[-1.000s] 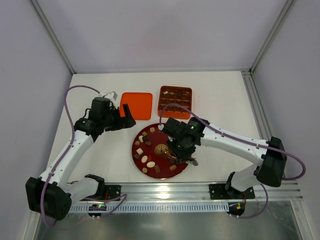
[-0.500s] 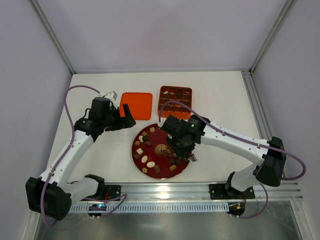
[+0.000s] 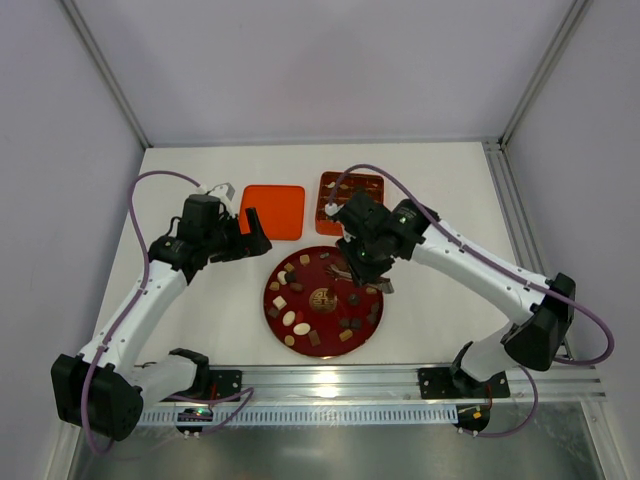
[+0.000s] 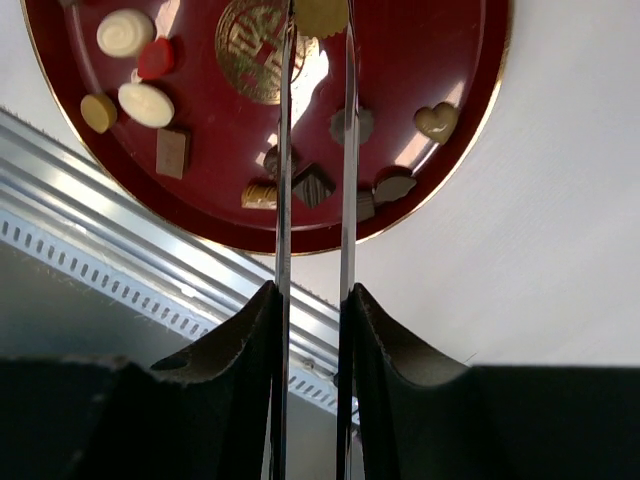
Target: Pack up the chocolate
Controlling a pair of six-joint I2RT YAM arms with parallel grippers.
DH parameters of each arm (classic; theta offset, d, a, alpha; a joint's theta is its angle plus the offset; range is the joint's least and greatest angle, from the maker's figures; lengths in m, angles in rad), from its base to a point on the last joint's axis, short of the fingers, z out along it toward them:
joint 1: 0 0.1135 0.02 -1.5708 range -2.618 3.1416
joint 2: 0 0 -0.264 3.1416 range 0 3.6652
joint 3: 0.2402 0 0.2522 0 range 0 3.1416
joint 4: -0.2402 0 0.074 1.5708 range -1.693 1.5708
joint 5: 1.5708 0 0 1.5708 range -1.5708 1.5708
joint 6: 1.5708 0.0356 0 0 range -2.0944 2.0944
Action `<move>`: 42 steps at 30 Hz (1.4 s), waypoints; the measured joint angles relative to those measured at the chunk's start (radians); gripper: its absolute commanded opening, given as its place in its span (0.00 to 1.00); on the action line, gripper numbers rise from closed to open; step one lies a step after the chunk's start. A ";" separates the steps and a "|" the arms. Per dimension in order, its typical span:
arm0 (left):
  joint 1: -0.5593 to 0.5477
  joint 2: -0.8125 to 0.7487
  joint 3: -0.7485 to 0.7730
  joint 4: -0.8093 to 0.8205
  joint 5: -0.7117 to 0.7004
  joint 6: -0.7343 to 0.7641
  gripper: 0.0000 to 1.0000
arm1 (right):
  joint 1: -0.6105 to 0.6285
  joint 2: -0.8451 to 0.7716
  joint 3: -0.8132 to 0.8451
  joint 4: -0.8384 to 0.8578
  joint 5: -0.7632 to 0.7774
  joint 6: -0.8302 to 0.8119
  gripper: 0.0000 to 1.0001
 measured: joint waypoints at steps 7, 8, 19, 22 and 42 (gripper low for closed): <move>0.000 0.000 0.000 0.000 0.005 0.000 1.00 | -0.188 0.059 0.139 0.011 -0.002 -0.066 0.32; 0.000 0.000 0.000 0.000 0.007 0.000 1.00 | -0.221 0.077 0.162 0.017 -0.002 -0.076 0.32; 0.000 0.000 0.000 0.000 0.016 0.000 1.00 | -0.449 0.323 0.418 0.102 -0.003 -0.099 0.32; 0.000 0.000 0.000 0.000 0.018 0.000 1.00 | -0.478 0.396 0.489 0.111 0.009 -0.101 0.32; 0.000 0.000 0.000 0.000 0.020 0.000 1.00 | -0.589 0.535 0.566 0.126 0.017 -0.103 0.32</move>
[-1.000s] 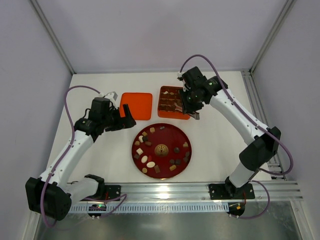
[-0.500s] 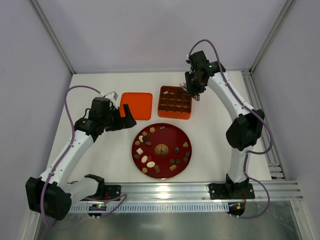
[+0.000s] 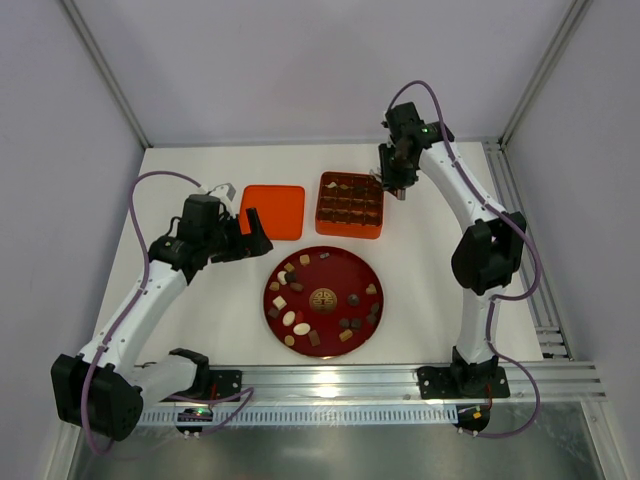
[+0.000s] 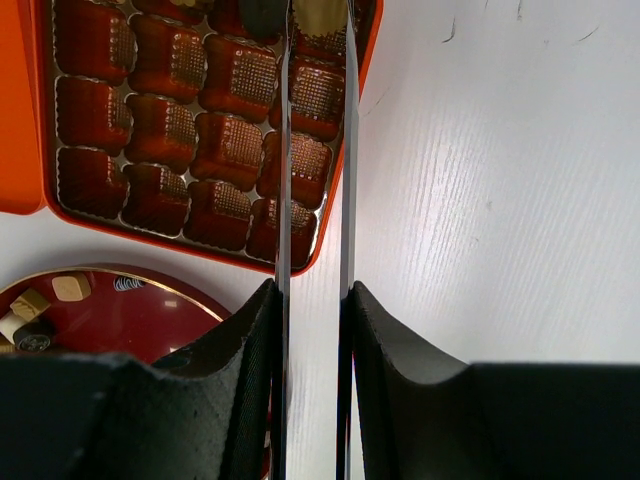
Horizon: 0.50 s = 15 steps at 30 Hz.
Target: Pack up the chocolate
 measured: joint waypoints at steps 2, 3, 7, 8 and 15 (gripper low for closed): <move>0.000 0.000 0.000 0.000 0.000 0.000 1.00 | 0.000 0.000 0.000 0.003 0.000 0.000 0.32; 0.000 0.000 0.000 0.000 0.000 0.000 1.00 | 0.001 0.000 0.000 0.005 0.000 0.000 0.32; 0.000 0.000 0.000 0.000 0.000 0.000 1.00 | 0.002 0.000 -0.002 0.010 0.000 -0.001 0.33; 0.000 0.000 0.000 0.000 0.000 0.000 1.00 | 0.002 0.000 -0.003 0.011 0.000 -0.001 0.33; 0.000 0.000 0.000 0.000 0.000 0.000 1.00 | 0.002 0.000 -0.042 0.022 0.001 -0.003 0.39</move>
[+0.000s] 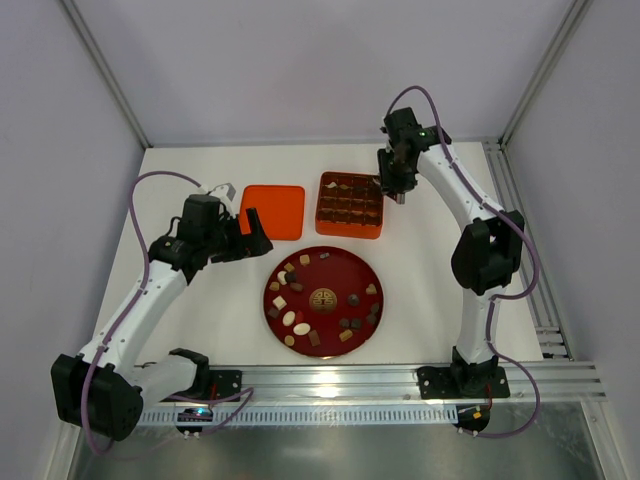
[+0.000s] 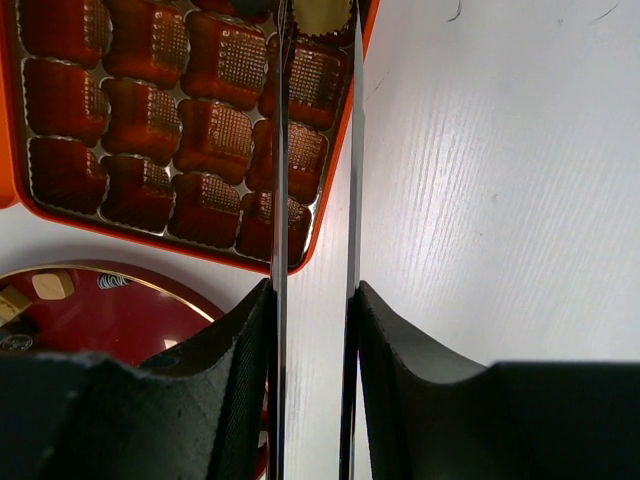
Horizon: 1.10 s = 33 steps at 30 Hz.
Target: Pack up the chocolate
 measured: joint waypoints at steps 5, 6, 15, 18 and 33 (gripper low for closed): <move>0.000 0.000 0.000 0.000 0.000 0.000 1.00 | 0.000 0.000 -0.025 0.004 0.000 0.000 0.43; 0.000 0.000 0.000 0.000 0.000 0.000 1.00 | 0.000 0.000 -0.025 0.006 0.000 0.000 0.43; 0.000 0.000 0.000 0.000 0.001 0.000 1.00 | 0.000 -0.001 -0.025 0.012 0.003 0.000 0.43; 0.000 0.000 0.000 0.000 0.001 0.000 1.00 | 0.008 -0.010 -0.025 0.009 0.004 0.000 0.43; 0.000 -0.001 0.000 0.000 -0.013 0.000 1.00 | 0.386 -0.513 -0.420 -0.016 0.005 0.014 0.43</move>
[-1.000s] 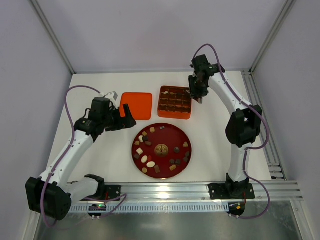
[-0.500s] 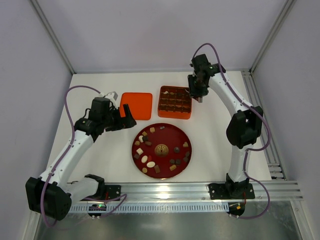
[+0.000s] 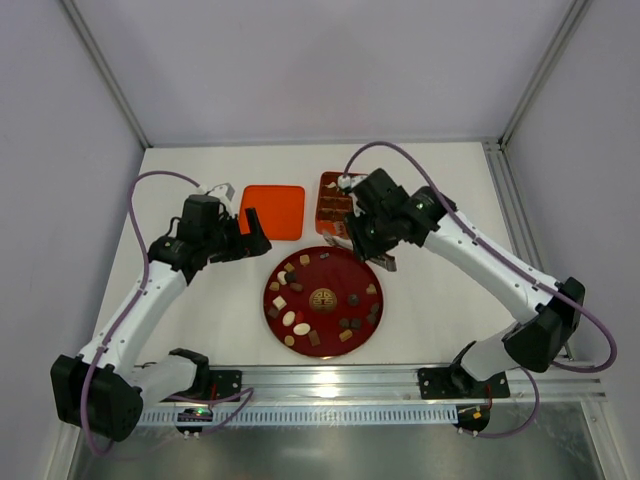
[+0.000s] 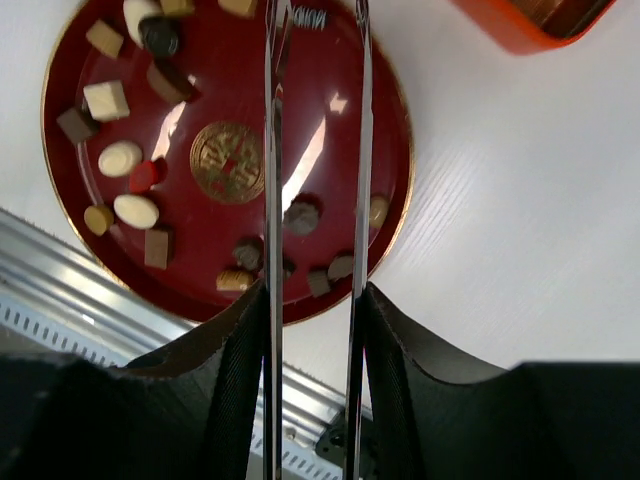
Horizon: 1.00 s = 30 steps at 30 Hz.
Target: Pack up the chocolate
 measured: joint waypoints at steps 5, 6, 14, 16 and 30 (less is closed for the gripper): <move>0.001 -0.017 0.000 -0.002 -0.043 0.000 1.00 | 0.124 -0.062 -0.134 -0.045 -0.023 0.042 0.43; 0.002 -0.022 0.000 -0.003 -0.051 0.000 1.00 | 0.146 -0.066 -0.147 -0.056 -0.033 0.050 0.43; 0.003 -0.031 0.000 -0.004 -0.082 0.000 1.00 | 0.319 -0.091 -0.193 -0.097 -0.087 0.121 0.44; 0.003 -0.031 0.000 -0.004 -0.087 0.000 1.00 | 0.340 -0.092 -0.195 -0.103 -0.103 0.135 0.44; 0.003 -0.031 0.000 -0.004 -0.086 0.000 1.00 | 0.470 -0.034 -0.162 -0.147 -0.111 0.170 0.48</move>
